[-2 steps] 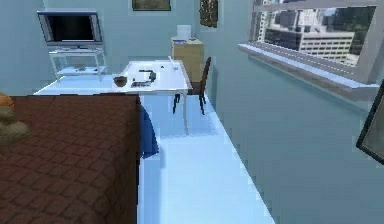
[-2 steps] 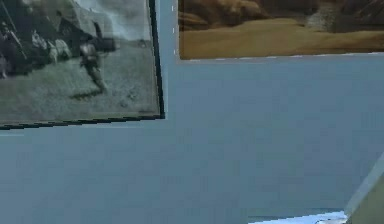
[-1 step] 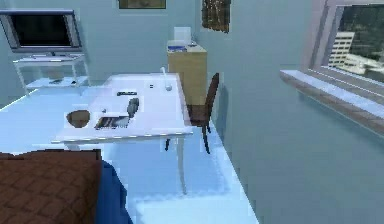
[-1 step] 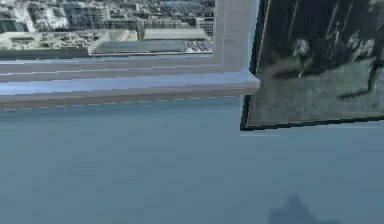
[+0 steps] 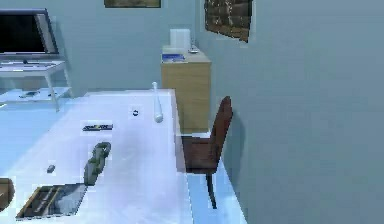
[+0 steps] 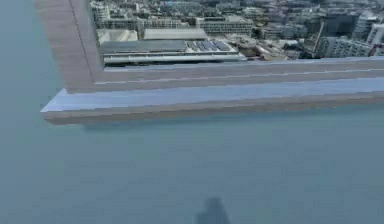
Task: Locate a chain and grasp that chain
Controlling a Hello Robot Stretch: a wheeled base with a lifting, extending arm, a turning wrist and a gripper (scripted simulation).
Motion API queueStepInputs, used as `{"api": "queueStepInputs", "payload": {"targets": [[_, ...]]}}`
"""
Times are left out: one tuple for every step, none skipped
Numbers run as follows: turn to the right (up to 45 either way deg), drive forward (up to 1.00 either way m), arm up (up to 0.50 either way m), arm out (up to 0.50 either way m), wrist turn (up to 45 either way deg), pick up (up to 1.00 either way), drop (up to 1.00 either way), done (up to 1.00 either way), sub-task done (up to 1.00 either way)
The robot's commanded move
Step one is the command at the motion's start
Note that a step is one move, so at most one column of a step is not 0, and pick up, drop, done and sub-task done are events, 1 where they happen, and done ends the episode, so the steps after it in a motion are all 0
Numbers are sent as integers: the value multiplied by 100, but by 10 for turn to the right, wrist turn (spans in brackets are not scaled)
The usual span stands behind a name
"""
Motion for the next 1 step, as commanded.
{"api": "queueStepInputs", "payload": {"targets": [[-450,0,0,0,0,0,0,0,0]]}}
